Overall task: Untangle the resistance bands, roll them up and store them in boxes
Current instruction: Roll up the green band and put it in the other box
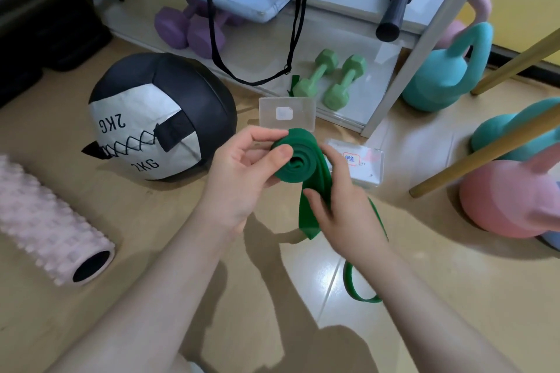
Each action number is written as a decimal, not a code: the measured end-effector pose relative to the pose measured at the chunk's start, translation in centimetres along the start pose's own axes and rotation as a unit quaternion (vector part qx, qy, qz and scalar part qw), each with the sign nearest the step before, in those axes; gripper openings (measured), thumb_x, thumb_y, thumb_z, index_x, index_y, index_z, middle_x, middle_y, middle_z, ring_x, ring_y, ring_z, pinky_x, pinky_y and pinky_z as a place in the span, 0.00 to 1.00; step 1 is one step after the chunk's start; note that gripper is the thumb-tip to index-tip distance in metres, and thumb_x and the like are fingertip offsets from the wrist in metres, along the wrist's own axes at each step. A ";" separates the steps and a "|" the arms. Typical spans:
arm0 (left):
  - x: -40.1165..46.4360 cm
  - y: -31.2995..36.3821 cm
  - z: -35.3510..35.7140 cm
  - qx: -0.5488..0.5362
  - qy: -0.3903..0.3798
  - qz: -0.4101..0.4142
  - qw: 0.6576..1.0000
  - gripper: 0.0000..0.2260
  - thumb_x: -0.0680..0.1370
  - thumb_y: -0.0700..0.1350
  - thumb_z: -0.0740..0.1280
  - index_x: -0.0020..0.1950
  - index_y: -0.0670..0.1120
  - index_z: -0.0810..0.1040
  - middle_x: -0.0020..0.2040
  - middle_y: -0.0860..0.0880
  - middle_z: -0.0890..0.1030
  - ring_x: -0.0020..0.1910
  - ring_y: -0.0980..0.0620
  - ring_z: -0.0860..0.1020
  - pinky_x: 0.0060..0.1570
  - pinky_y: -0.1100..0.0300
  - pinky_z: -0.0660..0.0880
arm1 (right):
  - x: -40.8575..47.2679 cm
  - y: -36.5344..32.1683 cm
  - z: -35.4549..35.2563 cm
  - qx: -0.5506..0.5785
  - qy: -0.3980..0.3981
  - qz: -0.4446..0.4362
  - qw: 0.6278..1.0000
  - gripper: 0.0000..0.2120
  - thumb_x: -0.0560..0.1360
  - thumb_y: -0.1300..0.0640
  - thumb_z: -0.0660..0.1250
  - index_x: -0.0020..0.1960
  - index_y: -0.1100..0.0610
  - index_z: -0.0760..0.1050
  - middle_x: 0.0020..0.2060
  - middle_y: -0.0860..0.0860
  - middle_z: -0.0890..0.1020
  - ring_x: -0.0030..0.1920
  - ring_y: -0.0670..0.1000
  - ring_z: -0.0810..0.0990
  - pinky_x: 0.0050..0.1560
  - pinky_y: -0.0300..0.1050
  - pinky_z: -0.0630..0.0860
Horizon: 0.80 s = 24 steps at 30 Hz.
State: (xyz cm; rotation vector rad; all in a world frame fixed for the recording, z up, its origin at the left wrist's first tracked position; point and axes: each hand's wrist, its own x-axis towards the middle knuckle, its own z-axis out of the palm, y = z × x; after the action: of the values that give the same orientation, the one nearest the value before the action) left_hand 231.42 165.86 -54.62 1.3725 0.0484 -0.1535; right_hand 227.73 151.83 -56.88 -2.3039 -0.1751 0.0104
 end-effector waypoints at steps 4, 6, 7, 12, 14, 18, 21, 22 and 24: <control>-0.4 -0.5 0.9 -0.061 0.032 -0.032 0.997 0.06 0.75 0.37 0.64 0.46 0.47 0.77 0.39 0.51 0.84 0.42 0.52 0.82 0.46 0.54 0.80 | 0.0 -1.2 0.6 0.115 0.010 0.080 0.990 0.30 0.79 0.63 0.56 0.75 0.48 0.46 0.41 0.39 0.74 0.36 0.33 0.74 0.34 0.25 0.68; -0.6 -0.7 1.1 -0.071 0.045 -0.034 0.996 0.06 0.76 0.37 0.64 0.46 0.47 0.76 0.39 0.50 0.84 0.42 0.51 0.82 0.45 0.53 0.79 | -0.3 -1.4 0.7 0.186 -0.003 0.086 0.979 0.30 0.79 0.65 0.54 0.73 0.44 0.45 0.52 0.31 0.69 0.46 0.22 0.70 0.43 0.19 0.66; -0.6 -0.7 1.1 -0.071 0.054 -0.031 0.996 0.05 0.76 0.37 0.64 0.46 0.47 0.76 0.39 0.50 0.84 0.42 0.51 0.82 0.46 0.53 0.79 | -0.3 -1.4 0.7 0.224 -0.009 0.091 0.970 0.31 0.80 0.65 0.54 0.71 0.40 0.44 0.57 0.32 0.69 0.52 0.24 0.70 0.49 0.20 0.67; -0.1 -0.4 0.2 -0.056 0.071 -0.005 0.996 0.06 0.76 0.38 0.64 0.46 0.49 0.77 0.39 0.52 0.84 0.43 0.53 0.82 0.46 0.55 0.79 | -0.2 -1.1 0.0 0.308 -0.005 0.084 0.948 0.20 0.80 0.54 0.54 0.68 0.38 0.59 0.59 0.43 0.73 0.54 0.40 0.74 0.48 0.24 0.68; -0.1 -0.3 0.0 -0.060 0.068 -0.007 0.996 0.05 0.76 0.38 0.64 0.46 0.48 0.76 0.38 0.53 0.84 0.42 0.54 0.82 0.46 0.55 0.79 | 0.2 -0.8 -0.3 0.305 0.008 0.070 0.950 0.16 0.79 0.55 0.57 0.65 0.42 0.67 0.50 0.37 0.76 0.49 0.41 0.76 0.49 0.27 0.69; -0.2 -0.5 0.5 -0.054 0.067 -0.012 0.996 0.06 0.76 0.38 0.64 0.46 0.49 0.77 0.38 0.53 0.84 0.43 0.54 0.82 0.47 0.54 0.79 | 0.5 0.2 -0.7 0.283 0.033 0.062 0.957 0.11 0.75 0.54 0.63 0.54 0.40 0.71 0.47 0.34 0.78 0.50 0.49 0.79 0.53 0.43 0.76; -0.2 -0.6 1.1 -0.078 0.072 -0.017 0.994 0.06 0.76 0.38 0.64 0.46 0.49 0.76 0.38 0.53 0.84 0.43 0.54 0.82 0.47 0.55 0.78 | 0.3 0.0 -0.3 0.314 0.047 0.056 0.947 0.11 0.74 0.54 0.61 0.54 0.41 0.68 0.52 0.39 0.77 0.51 0.49 0.78 0.52 0.45 0.76; -0.2 -0.7 1.3 -0.091 0.079 -0.021 0.993 0.06 0.76 0.38 0.64 0.46 0.49 0.76 0.38 0.53 0.84 0.44 0.54 0.82 0.48 0.54 0.79 | 0.3 -0.2 0.1 0.332 0.049 0.058 0.940 0.12 0.74 0.54 0.60 0.54 0.40 0.68 0.53 0.42 0.77 0.52 0.48 0.77 0.53 0.43 0.75; -0.5 -1.1 1.9 -0.122 0.091 -0.033 0.988 0.06 0.76 0.37 0.64 0.46 0.48 0.76 0.40 0.53 0.84 0.46 0.51 0.82 0.51 0.51 0.78 | 0.0 -0.5 1.0 0.349 0.059 0.064 0.933 0.15 0.74 0.53 0.57 0.55 0.35 0.66 0.54 0.47 0.77 0.54 0.49 0.76 0.54 0.43 0.74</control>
State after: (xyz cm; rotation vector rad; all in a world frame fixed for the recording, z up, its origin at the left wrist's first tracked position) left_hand 230.65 163.83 -55.23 1.1379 0.2589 -0.0741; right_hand 227.64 152.94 -57.20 -1.5943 0.0430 0.0008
